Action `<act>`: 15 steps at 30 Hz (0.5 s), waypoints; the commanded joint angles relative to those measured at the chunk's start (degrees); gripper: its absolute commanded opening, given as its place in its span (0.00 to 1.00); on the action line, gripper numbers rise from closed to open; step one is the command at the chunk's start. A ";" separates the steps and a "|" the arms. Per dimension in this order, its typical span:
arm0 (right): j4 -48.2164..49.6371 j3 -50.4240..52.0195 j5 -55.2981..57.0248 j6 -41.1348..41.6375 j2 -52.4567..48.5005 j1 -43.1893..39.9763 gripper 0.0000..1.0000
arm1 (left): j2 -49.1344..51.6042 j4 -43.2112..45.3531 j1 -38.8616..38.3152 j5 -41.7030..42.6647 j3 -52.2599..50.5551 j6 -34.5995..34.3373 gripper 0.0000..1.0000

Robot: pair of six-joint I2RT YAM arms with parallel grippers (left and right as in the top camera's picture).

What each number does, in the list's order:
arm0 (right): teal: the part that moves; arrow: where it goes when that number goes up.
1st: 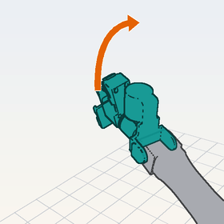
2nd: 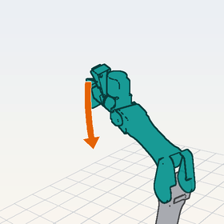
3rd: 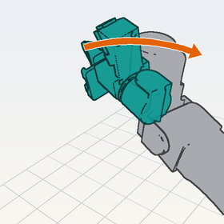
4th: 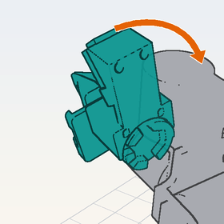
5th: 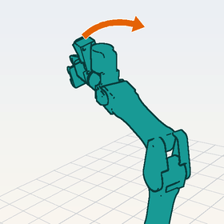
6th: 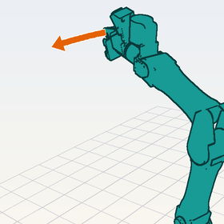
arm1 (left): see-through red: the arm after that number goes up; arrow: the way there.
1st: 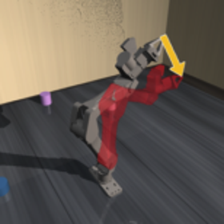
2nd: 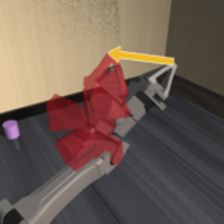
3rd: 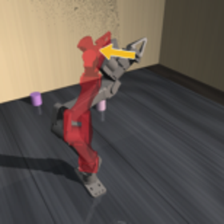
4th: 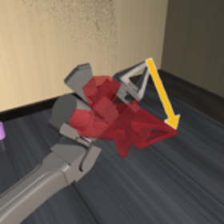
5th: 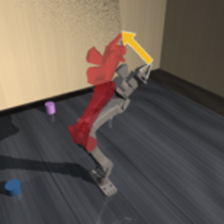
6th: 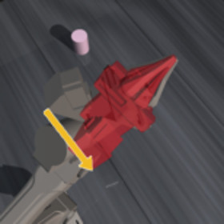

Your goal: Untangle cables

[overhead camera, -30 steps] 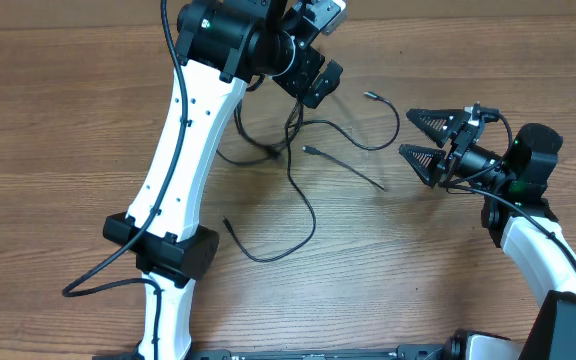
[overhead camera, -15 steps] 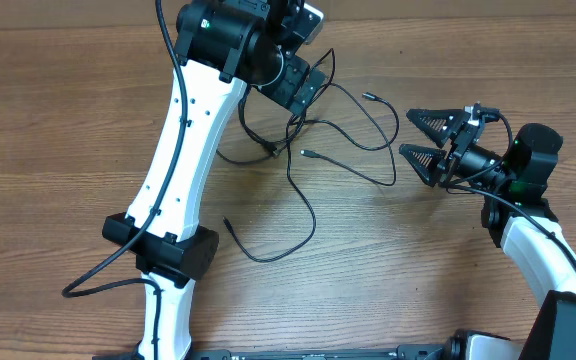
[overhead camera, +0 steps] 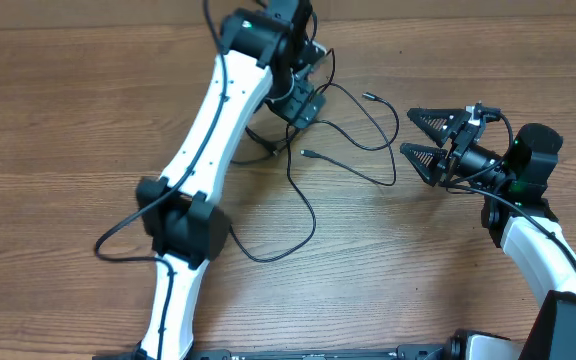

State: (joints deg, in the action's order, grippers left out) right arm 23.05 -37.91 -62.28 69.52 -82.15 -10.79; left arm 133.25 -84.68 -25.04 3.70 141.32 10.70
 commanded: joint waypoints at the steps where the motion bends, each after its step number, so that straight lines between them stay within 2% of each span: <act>1: 0.17 -0.42 0.98 -0.83 -0.17 0.22 1.00 | 3.91 1.14 -0.24 4.90 -0.81 3.06 1.00; 3: 0.20 -0.42 1.14 -0.83 -0.17 0.22 1.00 | 5.75 2.01 -0.28 4.70 -0.81 3.08 0.98; 5: 0.17 -0.42 1.18 -0.83 -0.17 0.22 1.00 | 7.06 2.97 -0.26 4.72 -0.81 3.06 0.90; 6: 0.17 -0.42 1.18 -0.83 -0.17 0.22 1.00 | 7.56 3.43 -0.26 4.74 -0.81 3.06 0.80; 8: 0.20 -0.42 1.20 -0.83 -0.17 0.22 1.00 | 8.52 4.31 -0.26 5.09 -0.81 3.04 0.67; 12: 0.17 -0.42 1.66 -0.83 -0.17 0.22 1.00 | 9.27 6.10 -0.37 5.35 -0.83 3.06 0.58; 14: 0.17 -0.42 1.81 -0.83 -0.17 0.22 0.99 | 9.29 6.97 -0.59 5.38 -0.83 3.04 0.40; 15: 0.20 -0.42 1.81 -0.83 -0.17 0.22 0.99 | 9.29 7.41 -0.66 5.35 -0.83 3.04 0.27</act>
State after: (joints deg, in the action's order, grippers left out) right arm 23.03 -37.91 -61.06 69.21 -82.15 -10.79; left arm 141.64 -78.02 -25.12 7.97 140.22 13.19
